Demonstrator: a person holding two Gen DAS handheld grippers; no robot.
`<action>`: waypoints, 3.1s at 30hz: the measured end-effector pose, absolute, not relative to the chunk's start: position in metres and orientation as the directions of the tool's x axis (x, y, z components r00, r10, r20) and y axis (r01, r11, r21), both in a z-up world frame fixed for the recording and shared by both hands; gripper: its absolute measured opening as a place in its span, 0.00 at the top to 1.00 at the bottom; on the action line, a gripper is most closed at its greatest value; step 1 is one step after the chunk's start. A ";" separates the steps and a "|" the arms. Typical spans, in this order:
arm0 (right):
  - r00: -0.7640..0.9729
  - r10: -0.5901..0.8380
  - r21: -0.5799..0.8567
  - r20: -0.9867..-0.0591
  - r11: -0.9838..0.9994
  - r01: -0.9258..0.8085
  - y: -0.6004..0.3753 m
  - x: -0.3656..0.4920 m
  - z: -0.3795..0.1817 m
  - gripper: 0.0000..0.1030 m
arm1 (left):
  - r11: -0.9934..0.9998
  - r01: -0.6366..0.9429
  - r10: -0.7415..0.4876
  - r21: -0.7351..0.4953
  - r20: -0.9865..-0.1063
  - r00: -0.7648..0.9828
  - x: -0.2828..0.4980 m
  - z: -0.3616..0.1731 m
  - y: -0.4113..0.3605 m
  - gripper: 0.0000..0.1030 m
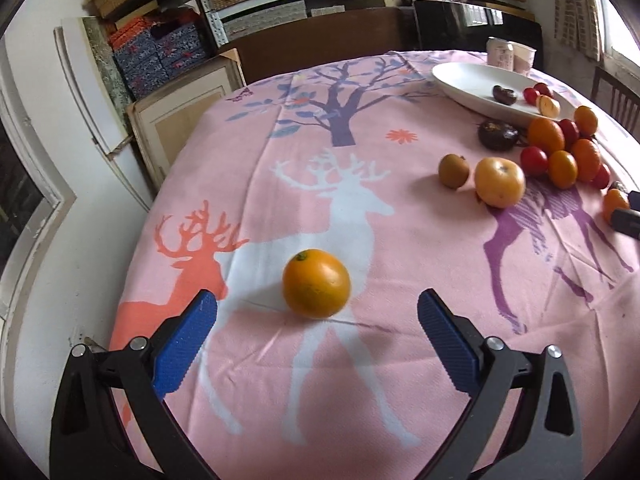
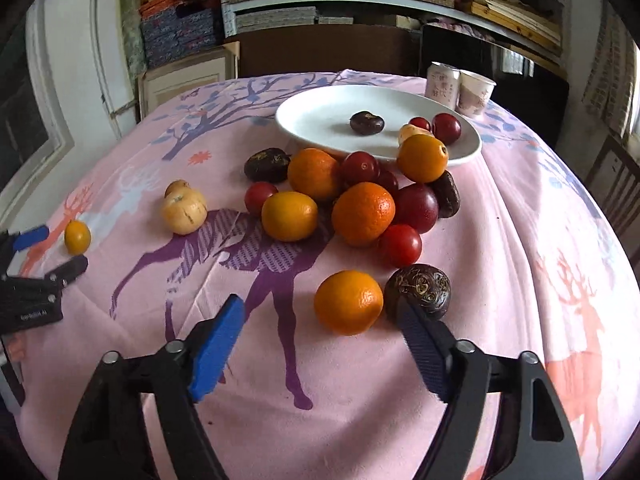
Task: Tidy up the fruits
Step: 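Grasp an orange with the left tool while the right approaches another orange, then carry both oranges over the white plate and open both tools to release them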
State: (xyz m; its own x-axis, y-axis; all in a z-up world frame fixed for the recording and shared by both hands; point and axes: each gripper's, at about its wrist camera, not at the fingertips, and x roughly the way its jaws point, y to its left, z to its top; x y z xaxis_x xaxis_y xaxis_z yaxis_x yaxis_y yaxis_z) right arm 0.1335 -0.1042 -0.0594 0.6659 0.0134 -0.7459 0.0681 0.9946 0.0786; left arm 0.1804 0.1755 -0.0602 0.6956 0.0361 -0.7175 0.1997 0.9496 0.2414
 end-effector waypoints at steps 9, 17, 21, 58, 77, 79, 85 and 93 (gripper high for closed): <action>0.628 0.070 0.179 -0.775 0.977 0.112 -0.114 0.148 -0.075 0.65 | 0.972 0.215 -0.059 0.097 -0.784 0.618 0.197 -0.071 0.185 0.08; 0.634 0.168 0.284 -0.755 0.955 0.084 -0.121 0.149 -0.078 0.64 | 0.972 0.232 -0.118 0.031 -0.791 0.600 0.192 -0.071 0.181 0.64; 0.630 0.205 0.297 -0.749 0.954 0.042 -0.116 0.150 -0.078 0.63 | 0.956 0.274 -0.092 0.106 -0.779 0.620 0.184 -0.070 0.167 0.80; 0.627 0.239 0.318 -0.742 0.948 0.015 -0.114 0.150 -0.078 0.56 | 0.971 0.237 -0.136 0.013 -0.788 0.601 0.209 -0.065 0.185 0.65; 0.636 0.237 0.304 -0.734 0.953 -0.004 -0.113 0.146 -0.076 0.56 | 0.955 0.281 -0.251 -0.100 -0.778 0.575 0.214 -0.072 0.178 0.65; 0.640 0.247 0.305 -0.727 0.952 -0.021 -0.113 0.144 -0.073 0.56 | 0.960 0.274 -0.218 -0.062 -0.779 0.588 0.210 -0.070 0.174 0.65; 0.687 0.263 0.310 -0.678 0.949 -0.057 -0.120 0.132 -0.058 0.56 | 0.961 0.278 -0.187 0.006 -0.724 0.664 0.180 -0.048 0.147 0.65; 0.748 0.246 0.247 -0.616 0.962 -0.112 -0.151 0.120 -0.015 0.63 | 0.919 0.384 -0.240 0.090 -0.645 0.725 0.148 -0.001 0.081 0.65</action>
State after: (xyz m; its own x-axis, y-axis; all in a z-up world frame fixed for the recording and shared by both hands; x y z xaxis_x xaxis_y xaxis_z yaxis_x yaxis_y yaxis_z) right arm 0.1196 -0.1507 -0.0153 0.7484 0.2458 -0.6160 -0.1123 0.9624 0.2475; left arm 0.1484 0.0810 -0.0014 0.7250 -0.2404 -0.6454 0.3844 0.9188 0.0895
